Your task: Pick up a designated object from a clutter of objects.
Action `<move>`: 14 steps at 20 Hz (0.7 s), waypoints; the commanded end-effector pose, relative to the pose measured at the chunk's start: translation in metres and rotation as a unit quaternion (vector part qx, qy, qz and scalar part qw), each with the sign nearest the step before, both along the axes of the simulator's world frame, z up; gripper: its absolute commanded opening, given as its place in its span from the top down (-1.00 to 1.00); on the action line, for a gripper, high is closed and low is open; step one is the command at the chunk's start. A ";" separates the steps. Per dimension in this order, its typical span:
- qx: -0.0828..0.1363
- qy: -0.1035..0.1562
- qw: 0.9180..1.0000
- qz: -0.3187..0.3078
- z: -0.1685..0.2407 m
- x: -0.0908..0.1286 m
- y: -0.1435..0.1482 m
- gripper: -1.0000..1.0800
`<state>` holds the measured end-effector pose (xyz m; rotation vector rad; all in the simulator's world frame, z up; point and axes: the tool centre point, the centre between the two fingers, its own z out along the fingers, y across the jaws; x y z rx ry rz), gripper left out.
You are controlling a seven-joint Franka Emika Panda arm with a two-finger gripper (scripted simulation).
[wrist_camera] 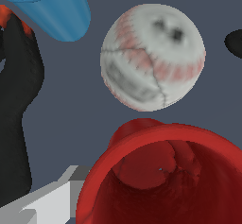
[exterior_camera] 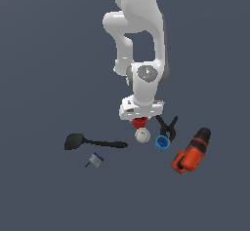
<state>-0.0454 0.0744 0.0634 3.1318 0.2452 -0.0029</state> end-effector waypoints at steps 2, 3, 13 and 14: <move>0.000 -0.001 1.000 0.000 0.016 -0.003 0.000 1.00; 0.000 -0.001 1.000 0.000 0.021 -0.004 0.000 1.00; 0.000 -0.001 1.000 0.000 0.098 -0.020 -0.002 1.00; 0.000 -0.001 1.000 0.000 0.108 -0.022 -0.002 1.00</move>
